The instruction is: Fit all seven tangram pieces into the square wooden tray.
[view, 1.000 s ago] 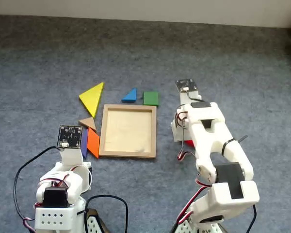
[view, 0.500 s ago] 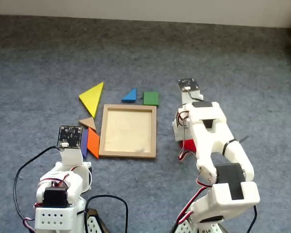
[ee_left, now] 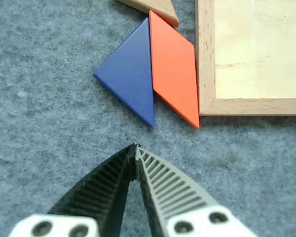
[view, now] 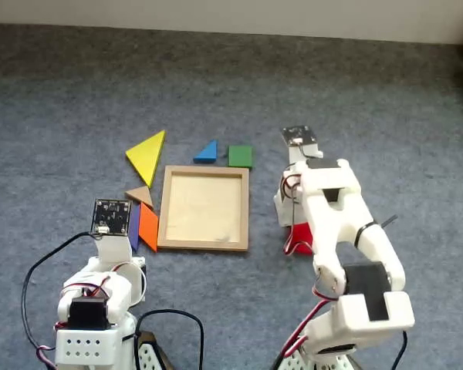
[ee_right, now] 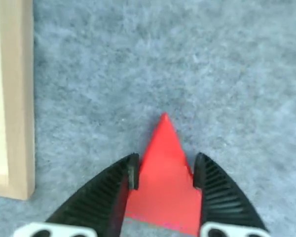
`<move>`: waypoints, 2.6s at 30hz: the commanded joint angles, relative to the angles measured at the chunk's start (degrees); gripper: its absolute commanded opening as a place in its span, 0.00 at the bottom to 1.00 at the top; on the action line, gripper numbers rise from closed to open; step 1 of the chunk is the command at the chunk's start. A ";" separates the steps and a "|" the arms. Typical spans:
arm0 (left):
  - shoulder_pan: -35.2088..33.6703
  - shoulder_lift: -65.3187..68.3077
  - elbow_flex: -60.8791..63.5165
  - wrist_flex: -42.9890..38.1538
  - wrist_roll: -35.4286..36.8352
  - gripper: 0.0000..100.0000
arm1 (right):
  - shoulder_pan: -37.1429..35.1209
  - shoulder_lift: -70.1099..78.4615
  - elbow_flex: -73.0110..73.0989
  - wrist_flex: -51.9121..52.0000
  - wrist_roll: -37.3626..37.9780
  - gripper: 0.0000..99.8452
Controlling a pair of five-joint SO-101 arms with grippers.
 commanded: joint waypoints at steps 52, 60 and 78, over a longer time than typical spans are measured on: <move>-0.84 -0.75 1.10 0.26 -0.35 0.01 | -4.18 -16.04 9.71 1.10 7.12 0.13; -0.84 -0.75 1.10 0.26 -0.35 0.01 | -5.58 -28.44 9.98 11.30 7.12 0.25; -0.84 -0.75 1.10 0.26 -0.35 0.01 | -9.45 -31.34 31.78 1.27 15.82 0.28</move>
